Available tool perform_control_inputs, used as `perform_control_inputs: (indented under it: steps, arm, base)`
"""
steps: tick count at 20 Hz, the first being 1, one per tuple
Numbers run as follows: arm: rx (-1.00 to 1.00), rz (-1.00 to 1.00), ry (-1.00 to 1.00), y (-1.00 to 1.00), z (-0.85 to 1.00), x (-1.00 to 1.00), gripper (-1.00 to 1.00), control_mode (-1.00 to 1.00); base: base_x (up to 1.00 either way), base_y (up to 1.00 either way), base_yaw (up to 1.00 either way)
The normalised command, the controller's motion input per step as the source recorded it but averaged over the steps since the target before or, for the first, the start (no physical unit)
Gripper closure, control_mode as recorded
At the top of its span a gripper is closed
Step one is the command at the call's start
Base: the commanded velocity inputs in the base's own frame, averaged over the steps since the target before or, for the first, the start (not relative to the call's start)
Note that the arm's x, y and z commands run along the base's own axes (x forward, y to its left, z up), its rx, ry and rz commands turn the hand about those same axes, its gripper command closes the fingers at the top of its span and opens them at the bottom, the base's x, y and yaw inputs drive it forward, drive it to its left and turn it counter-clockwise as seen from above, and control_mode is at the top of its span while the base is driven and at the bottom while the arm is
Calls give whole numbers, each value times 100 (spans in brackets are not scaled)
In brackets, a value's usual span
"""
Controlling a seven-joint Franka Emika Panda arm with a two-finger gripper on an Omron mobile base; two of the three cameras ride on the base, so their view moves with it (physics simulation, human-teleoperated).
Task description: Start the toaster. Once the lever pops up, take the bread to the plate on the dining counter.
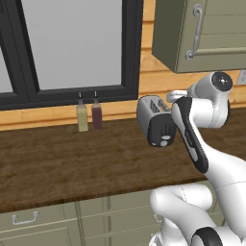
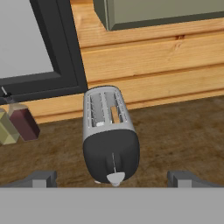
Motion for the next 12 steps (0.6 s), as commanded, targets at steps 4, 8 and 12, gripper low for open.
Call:
perform_control_inputs:
  steps: [4,8,12]
  arm:
    - [0,0,0,0,0,0,-100,-100]
    - [0,0,0,0,0,0,-100,-100]
    - [0,0,0,0,0,0,-100,-100]
  base:
    - [0,0,0]
    - [0,0,0]
    - [0,0,0]
